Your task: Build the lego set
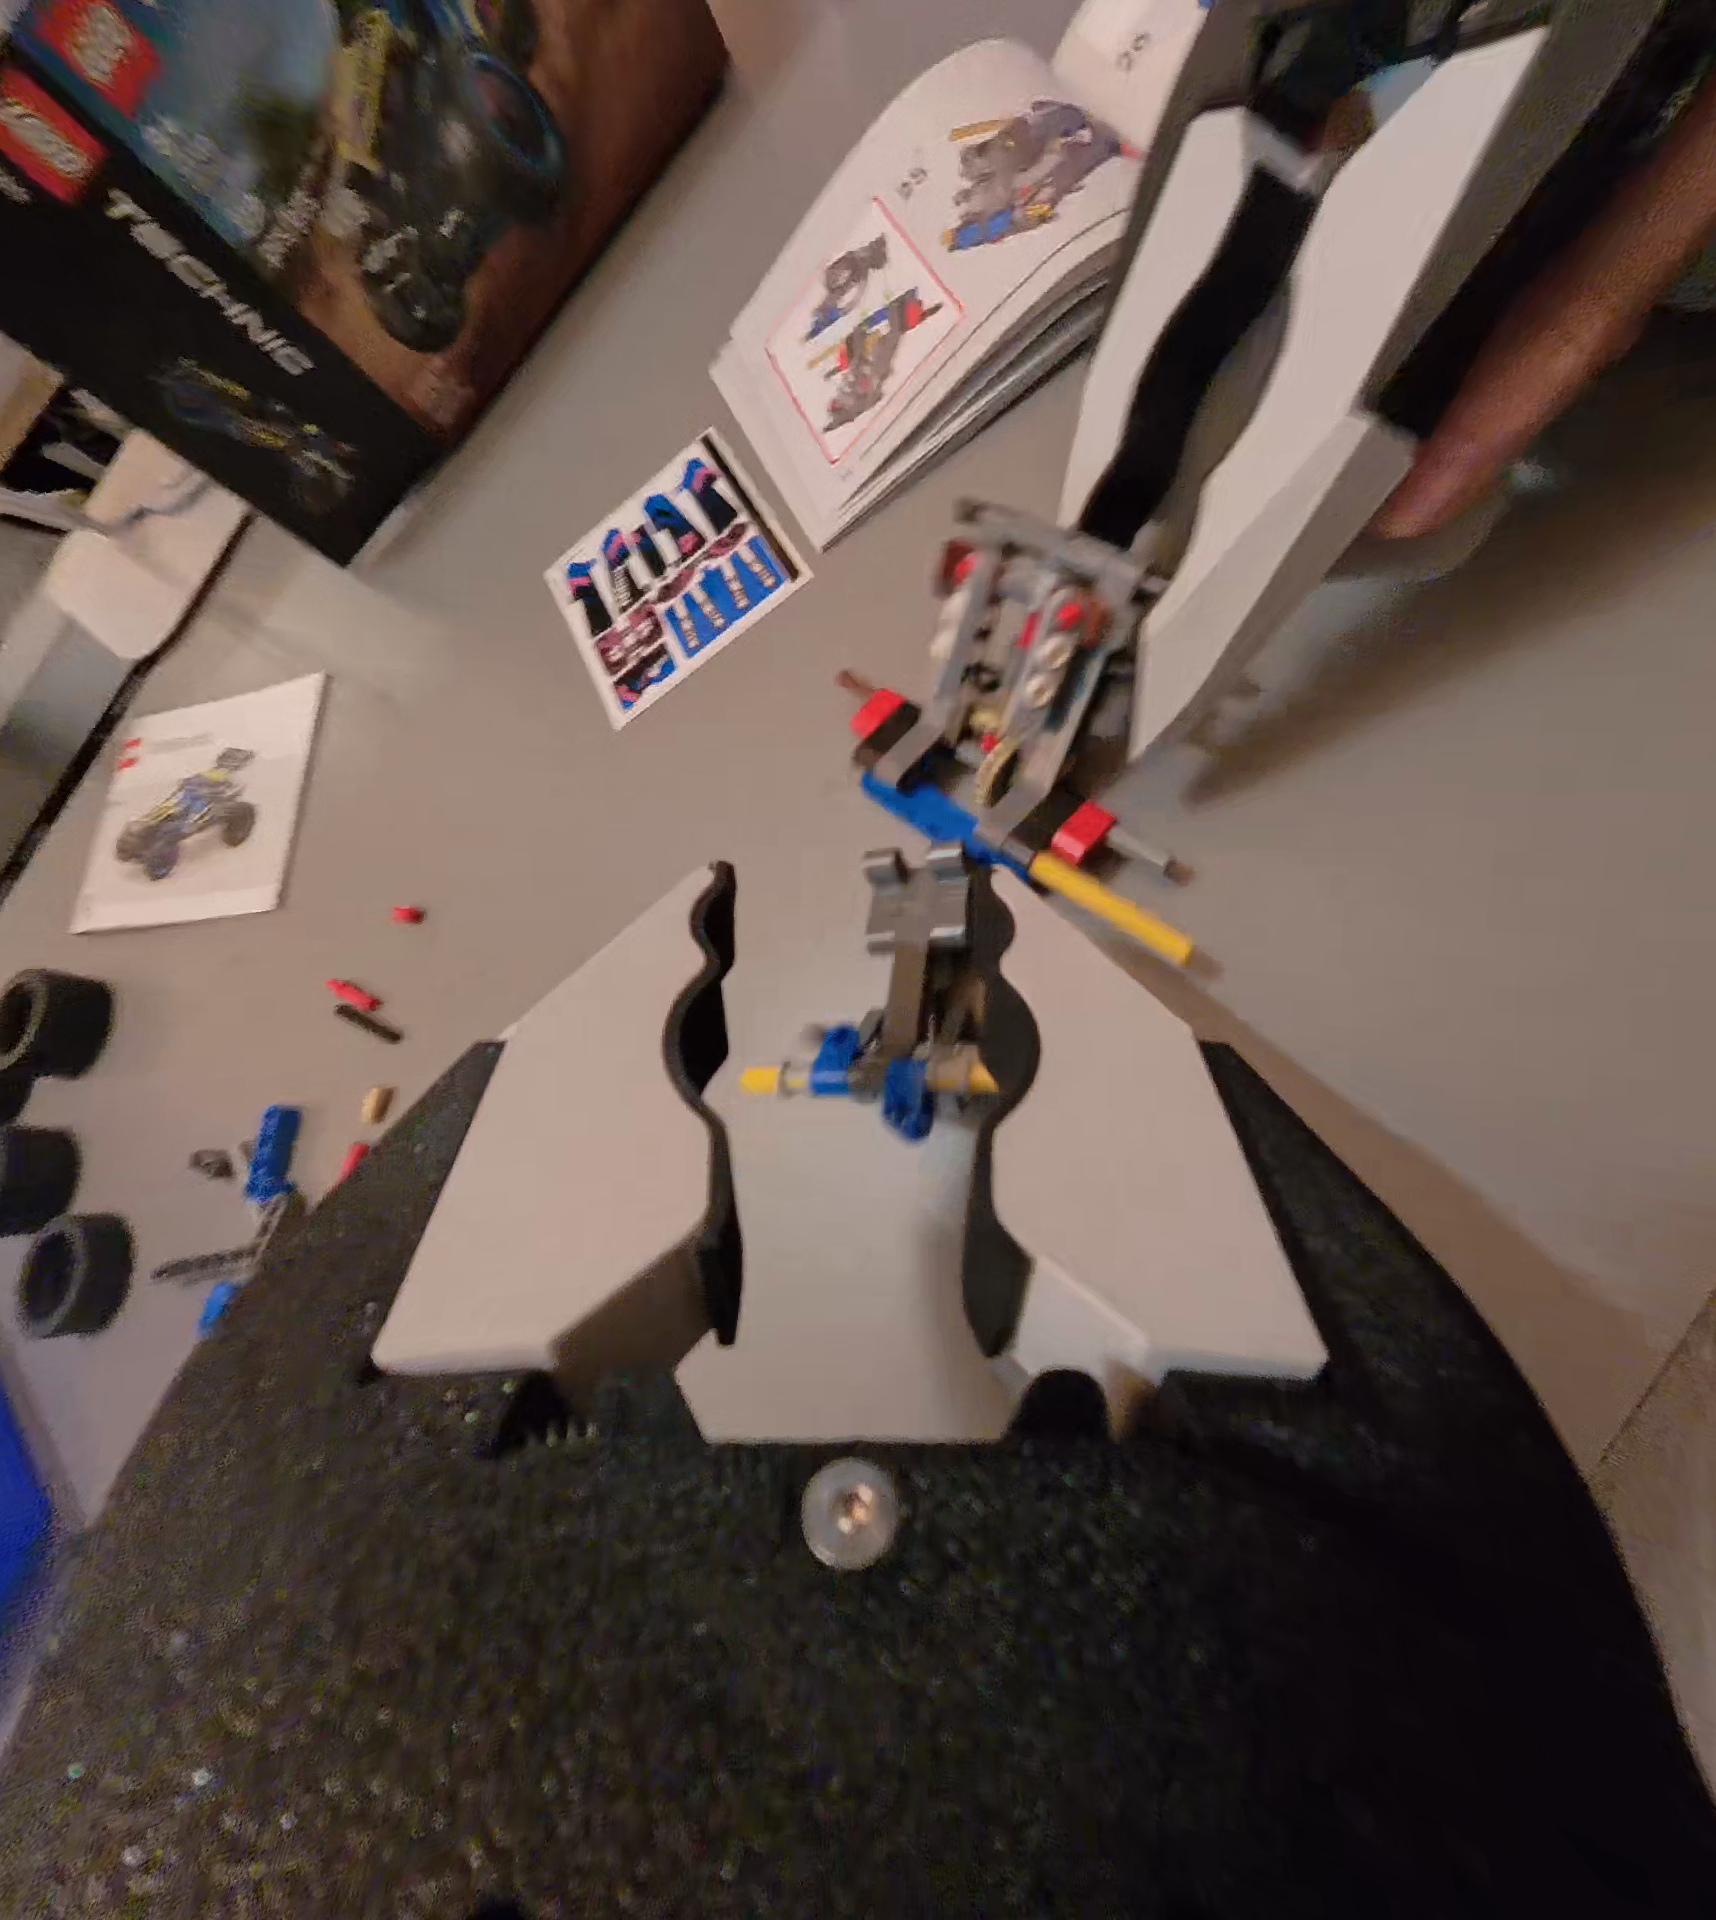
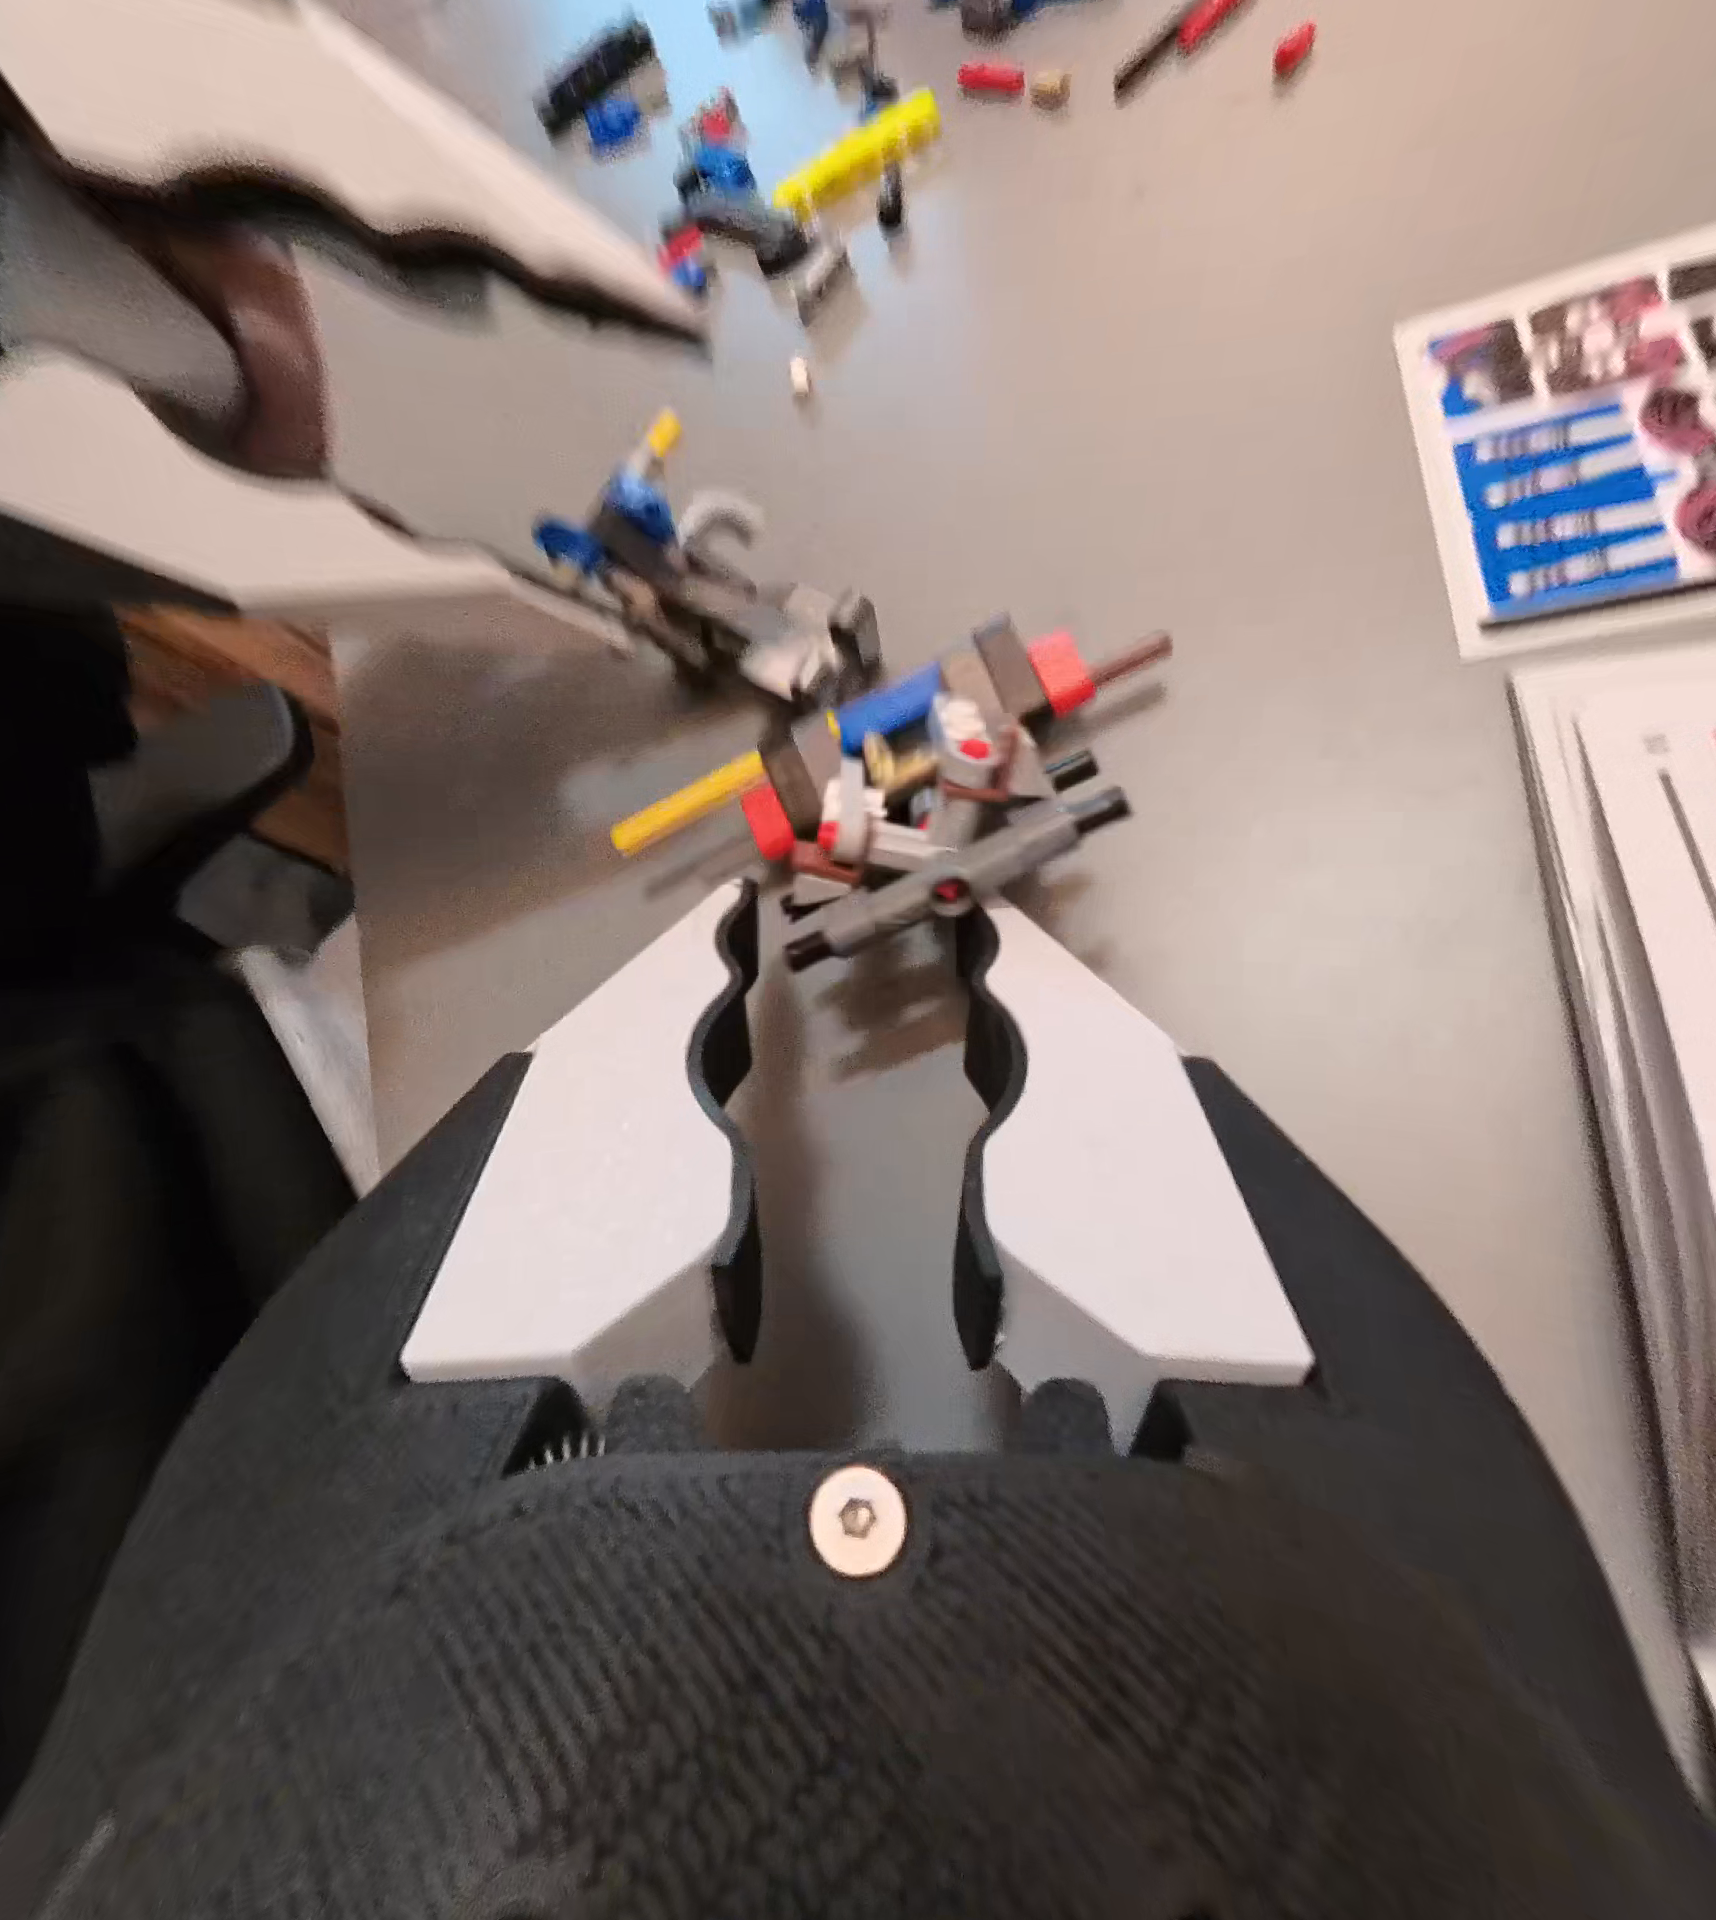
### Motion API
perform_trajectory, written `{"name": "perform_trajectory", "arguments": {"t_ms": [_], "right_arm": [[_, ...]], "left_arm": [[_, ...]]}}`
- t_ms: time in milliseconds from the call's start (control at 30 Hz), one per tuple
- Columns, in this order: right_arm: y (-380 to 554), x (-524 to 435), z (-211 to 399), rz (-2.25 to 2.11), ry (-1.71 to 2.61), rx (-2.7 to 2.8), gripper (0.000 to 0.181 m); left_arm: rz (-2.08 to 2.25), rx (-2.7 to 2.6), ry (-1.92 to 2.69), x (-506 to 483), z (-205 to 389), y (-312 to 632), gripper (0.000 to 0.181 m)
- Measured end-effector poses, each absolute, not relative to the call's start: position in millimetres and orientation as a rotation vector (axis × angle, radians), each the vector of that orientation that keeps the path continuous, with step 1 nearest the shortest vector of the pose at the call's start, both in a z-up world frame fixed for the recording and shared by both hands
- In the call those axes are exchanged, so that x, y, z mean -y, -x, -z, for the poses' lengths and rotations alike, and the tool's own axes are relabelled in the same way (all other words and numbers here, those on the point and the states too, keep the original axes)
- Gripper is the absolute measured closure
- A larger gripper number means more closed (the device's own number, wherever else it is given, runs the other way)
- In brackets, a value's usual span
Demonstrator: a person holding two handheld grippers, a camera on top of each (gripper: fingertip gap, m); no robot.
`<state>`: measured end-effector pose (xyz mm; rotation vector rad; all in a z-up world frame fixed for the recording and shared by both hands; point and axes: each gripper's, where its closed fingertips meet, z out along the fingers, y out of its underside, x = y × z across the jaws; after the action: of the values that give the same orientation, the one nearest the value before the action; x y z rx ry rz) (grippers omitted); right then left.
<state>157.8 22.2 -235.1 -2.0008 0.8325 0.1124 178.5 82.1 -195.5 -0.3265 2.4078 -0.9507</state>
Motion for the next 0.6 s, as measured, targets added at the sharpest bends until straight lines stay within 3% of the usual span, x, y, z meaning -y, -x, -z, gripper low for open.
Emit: {"name": "perform_trajectory", "arguments": {"t_ms": [67, 100, 167, 300, 333, 400, 467, 567, 600], "right_arm": [[-144.5, 0.1, 237.7, -0.128, 2.07, -0.848, 0.14], [-144.3, 13.5, 233.8, -0.086, 2.073, -0.877, 0.13], [-150.5, 40.3, 212.4, 0.088, 2.04, -0.929, 0.134], [-145.5, 42.3, 95.1, 0.451, 1.751, -0.734, 0.142], [-142.7, 37.1, 62.5, 0.489, 1.611, -0.709, 0.139], [-141.6, 27.2, 27.8, 0.464, 1.442, -0.73, 0.114], [-146.0, 7.3, 26.4, 0.334, 1.421, -0.772, 0.084], [-166.9, -14.3, 58.2, 0.138, 1.442, -0.894, 0.093], [-180.4, -11.0, 80.8, 0.128, 1.51, -0.978, 0.087]], "left_arm": [[0.936, -2.402, 0.379, -104.3, 195.3, -177.5, 0.124], [0.953, -2.417, 0.413, -114.4, 198.5, -175.1, 0.12], [1.062, -2.457, 0.464, -125.1, 205.8, -168.6, 0.117], [1.268, -2.488, 0.53, -127.9, 213.3, -164.4, 0.121], [1.258, -2.491, 0.539, -129.9, 215.0, -166.7, 0.118], [1.23, -2.525, 0.48, -130.0, 219.2, -166.4, 0.114], [1.195, -2.577, 0.43, -129.0, 226.4, -165.2, 0.112], [1.174, -2.616, 0.414, -126.0, 235.7, -167.4, 0.109], [1.171, -2.622, 0.408, -125.1, 237.4, -167.6, 0.109]]}}
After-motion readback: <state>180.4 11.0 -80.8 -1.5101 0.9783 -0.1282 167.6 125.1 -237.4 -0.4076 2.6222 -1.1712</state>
